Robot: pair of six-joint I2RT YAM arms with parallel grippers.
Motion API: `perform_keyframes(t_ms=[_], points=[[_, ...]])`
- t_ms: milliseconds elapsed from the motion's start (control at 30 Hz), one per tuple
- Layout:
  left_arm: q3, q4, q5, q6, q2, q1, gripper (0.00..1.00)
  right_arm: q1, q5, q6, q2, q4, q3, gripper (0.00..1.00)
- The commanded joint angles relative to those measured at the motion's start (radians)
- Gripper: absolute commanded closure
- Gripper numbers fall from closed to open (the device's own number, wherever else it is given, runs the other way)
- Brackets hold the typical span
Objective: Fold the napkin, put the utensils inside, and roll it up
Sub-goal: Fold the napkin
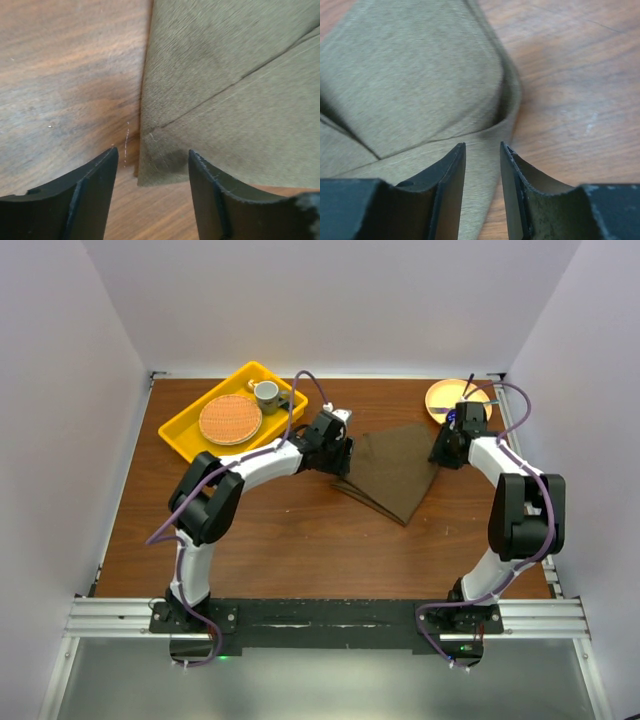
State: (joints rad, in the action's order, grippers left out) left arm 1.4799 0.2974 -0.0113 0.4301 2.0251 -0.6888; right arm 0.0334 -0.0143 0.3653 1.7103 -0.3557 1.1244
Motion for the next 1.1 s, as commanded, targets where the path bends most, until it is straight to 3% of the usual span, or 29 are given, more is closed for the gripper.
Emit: perform_keyframes(t_ms=[0,233,300,500,700,1067], points=[[-0.009,-0.044,0.007,-0.025,0.018,0.008,0.43,-0.020,-0.038,-0.014,-0.014,0.043,0.057,0.66],[-0.093,-0.092,0.056,-0.010,-0.017,0.006,0.65,-0.020,-0.018,0.000,0.046,0.046,0.074,0.75],[-0.104,-0.095,0.060,-0.011,-0.026,0.006,0.66,-0.018,-0.007,0.001,0.055,0.043,0.072,0.76],[-0.110,-0.098,0.069,-0.017,-0.031,0.006,0.64,-0.018,0.013,-0.008,0.110,0.054,0.069,0.80],[-0.084,-0.090,0.071,-0.028,-0.060,0.006,0.57,-0.018,0.155,-0.014,0.089,-0.003,0.069,0.82],[-0.070,-0.076,0.088,-0.001,-0.189,0.003,0.45,-0.107,0.103,-0.043,0.006,-0.037,0.115,0.77]])
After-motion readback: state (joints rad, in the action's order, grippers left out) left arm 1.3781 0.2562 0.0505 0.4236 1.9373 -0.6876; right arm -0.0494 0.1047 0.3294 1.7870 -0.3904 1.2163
